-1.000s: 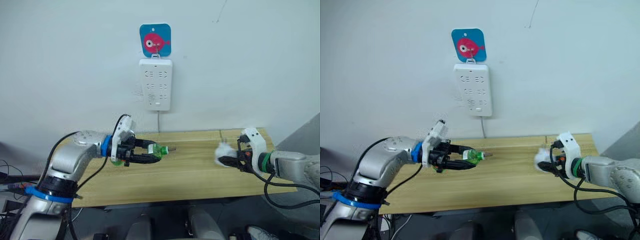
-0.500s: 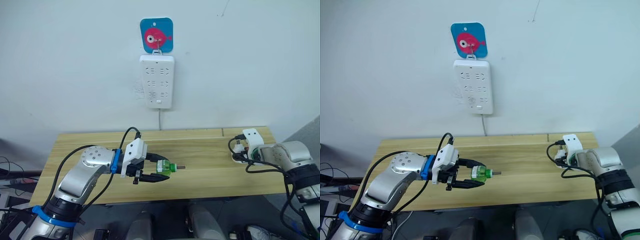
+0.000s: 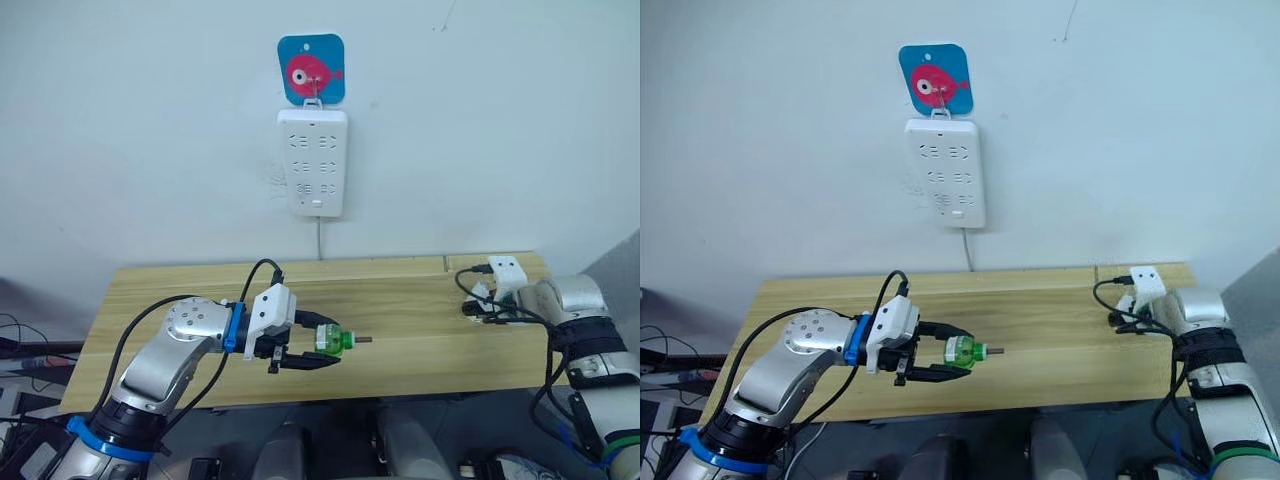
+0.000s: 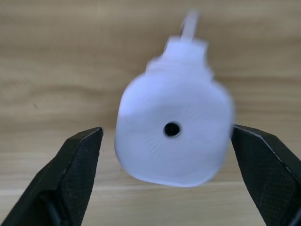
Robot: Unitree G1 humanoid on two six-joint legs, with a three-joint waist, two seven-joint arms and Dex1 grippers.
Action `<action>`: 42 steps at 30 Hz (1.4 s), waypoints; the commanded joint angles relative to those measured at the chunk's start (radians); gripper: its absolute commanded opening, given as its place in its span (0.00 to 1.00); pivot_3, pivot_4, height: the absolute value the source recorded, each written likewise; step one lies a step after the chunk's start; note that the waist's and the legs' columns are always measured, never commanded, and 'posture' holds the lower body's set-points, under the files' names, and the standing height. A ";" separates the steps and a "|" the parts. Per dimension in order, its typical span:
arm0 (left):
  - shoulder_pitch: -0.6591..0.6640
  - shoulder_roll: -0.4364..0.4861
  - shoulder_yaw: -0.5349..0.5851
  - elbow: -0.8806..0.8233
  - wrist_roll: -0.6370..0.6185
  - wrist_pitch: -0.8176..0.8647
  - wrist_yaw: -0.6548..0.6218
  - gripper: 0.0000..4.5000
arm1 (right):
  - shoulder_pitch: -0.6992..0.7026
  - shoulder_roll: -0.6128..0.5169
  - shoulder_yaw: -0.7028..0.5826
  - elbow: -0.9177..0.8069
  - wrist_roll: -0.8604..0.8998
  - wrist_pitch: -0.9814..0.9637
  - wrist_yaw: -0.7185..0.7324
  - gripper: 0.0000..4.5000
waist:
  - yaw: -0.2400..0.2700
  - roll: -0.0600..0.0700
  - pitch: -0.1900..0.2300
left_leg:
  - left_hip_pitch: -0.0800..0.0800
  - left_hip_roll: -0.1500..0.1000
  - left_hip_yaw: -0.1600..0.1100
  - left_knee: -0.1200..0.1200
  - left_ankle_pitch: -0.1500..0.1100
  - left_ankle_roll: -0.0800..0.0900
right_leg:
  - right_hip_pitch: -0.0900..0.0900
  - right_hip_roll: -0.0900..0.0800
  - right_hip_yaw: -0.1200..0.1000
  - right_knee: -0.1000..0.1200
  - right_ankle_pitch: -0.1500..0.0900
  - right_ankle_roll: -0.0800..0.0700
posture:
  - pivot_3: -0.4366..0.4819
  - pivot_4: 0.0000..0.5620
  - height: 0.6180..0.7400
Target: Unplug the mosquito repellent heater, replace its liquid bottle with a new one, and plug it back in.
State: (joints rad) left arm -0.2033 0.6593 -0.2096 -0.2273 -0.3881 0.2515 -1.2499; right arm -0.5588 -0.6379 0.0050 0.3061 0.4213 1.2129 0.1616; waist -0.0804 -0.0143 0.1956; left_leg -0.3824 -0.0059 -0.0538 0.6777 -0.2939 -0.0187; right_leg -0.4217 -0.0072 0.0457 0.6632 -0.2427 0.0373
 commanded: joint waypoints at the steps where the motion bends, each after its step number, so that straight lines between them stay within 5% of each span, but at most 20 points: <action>1: -0.001 -0.021 0.025 0.016 0.000 -0.042 0.021 0.51 | 0.098 -0.030 -0.157 -0.337 0.046 0.137 -0.007 1.00 | 0.001 0.000 0.000 | 0.000 0.000 0.000 0.000 0.000 0.000 | 0.000 0.000 0.000 0.000 0.000 0.000 | 0.36 0.32 0.94; 6: -0.010 -0.111 0.078 0.033 -0.035 -0.048 0.124 0.51 | 0.209 0.045 -0.423 -0.842 0.222 0.300 0.073 1.00 | 0.001 0.001 0.000 | -0.001 0.000 -0.003 -0.001 0.000 0.000 | 0.000 -0.001 -0.001 0.000 0.000 0.000 | 0.33 0.31 0.94; 10: -0.027 -0.205 0.109 0.036 -0.036 -0.068 0.223 0.51 | 0.274 0.185 -0.537 -1.064 0.361 0.350 0.137 1.00 | -0.004 -0.002 -0.002 | 0.001 0.001 -0.001 0.000 0.000 0.000 | 0.001 0.000 -0.001 0.000 -0.001 0.003 | 0.29 0.30 0.94; 15: -0.045 -0.298 0.112 0.022 -0.039 -0.058 0.322 0.51 | 0.374 0.400 -0.501 -1.242 0.413 0.194 0.106 1.00 | -0.010 0.000 -0.003 | 0.001 0.001 0.000 0.001 0.000 0.000 | 0.001 0.001 0.001 0.000 -0.001 0.003 | 0.25 0.28 0.94; 21: -0.082 -0.367 0.080 0.030 -0.008 -0.102 0.369 0.51 | 0.354 0.694 -0.494 -1.155 0.695 0.164 -0.061 1.00 | -0.037 -0.001 -0.006 | 0.001 0.001 0.001 0.002 0.000 -0.001 | 0.001 0.001 0.001 0.001 0.001 0.002 | 0.23 0.25 0.94; 32: -0.101 -0.400 0.040 0.032 0.022 -0.152 0.385 0.51 | 0.321 0.663 -0.343 -0.997 0.978 -0.039 -0.339 1.00 | -0.067 0.000 -0.009 | 0.001 0.000 0.001 0.001 0.000 0.000 | 0.001 0.001 0.001 0.001 0.001 0.002 | 0.26 0.23 0.94; 36: -0.096 -0.404 0.032 0.024 0.030 -0.165 0.397 0.51 | 0.320 0.606 -0.276 -0.965 1.059 -0.117 -0.387 0.80 | -0.067 0.000 -0.010 | 0.001 0.000 0.001 0.001 0.000 0.000 | 0.001 0.002 0.002 0.002 0.001 0.002 | 0.27 0.23 0.94; 42: -0.085 -0.402 0.018 0.006 0.030 -0.174 0.395 0.51 | 0.330 0.524 -0.181 -0.953 1.132 -0.213 -0.422 0.29 | -0.066 0.000 -0.010 | 0.001 0.000 0.001 0.002 0.000 0.000 | 0.001 0.002 0.002 0.001 0.001 0.002 | 0.27 0.23 0.94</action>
State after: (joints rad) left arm -0.2884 0.2620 -0.1699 -0.1896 -0.3597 0.0830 -0.8576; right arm -0.2212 -0.1131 -0.2243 -0.6111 1.4949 1.0204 -0.2673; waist -0.1468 -0.0147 0.1858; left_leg -0.3818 -0.0058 -0.0525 0.6792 -0.2936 -0.0192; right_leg -0.4208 -0.0056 0.0478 0.6645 -0.2418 0.0391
